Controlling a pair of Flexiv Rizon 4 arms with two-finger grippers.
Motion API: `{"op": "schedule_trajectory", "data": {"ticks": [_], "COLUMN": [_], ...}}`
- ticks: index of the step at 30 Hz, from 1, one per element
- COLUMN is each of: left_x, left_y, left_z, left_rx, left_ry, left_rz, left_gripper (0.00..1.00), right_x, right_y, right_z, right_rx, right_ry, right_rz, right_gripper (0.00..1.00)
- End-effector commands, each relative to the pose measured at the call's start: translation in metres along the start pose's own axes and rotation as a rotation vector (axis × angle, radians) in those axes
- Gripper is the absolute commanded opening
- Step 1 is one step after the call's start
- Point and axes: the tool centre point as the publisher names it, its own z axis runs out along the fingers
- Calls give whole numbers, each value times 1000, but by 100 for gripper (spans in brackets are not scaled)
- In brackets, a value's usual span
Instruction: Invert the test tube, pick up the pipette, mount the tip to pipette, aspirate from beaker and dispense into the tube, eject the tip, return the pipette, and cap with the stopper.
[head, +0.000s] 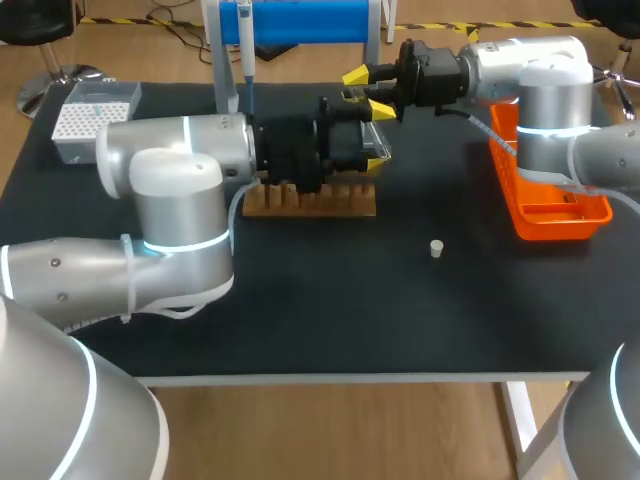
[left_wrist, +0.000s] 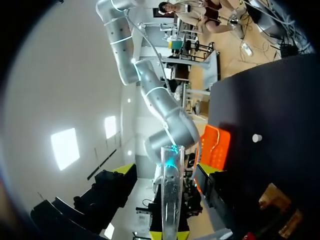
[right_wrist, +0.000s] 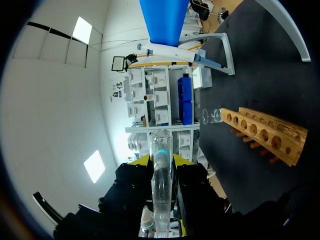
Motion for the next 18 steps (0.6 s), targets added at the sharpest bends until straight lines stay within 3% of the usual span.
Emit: {"op": "schedule_trajectory", "data": {"ticks": [1,11,13,16,18], "left_x": [1,-2,-3,-4,-3], "left_y": [11,22,22,23,23], "left_z": [-3,-4,-4,-3,-2], "left_rx": [29,54,56,56,57], "left_ry": [-9,7,10,14,17], "left_rz": [10,22,23,25,25], "left_gripper": [75,71,63,62,53], "right_x": [0,0,0,0,0], "right_y": [1,1,1,1,1], "right_z": [-1,-1,-1,-1,-1], "right_rx": [3,3,3,3,3], "right_ry": [-2,-2,-2,-2,-2], "right_rz": [-1,-1,-1,-1,-1], "right_gripper": [0,0,0,0,0]}}
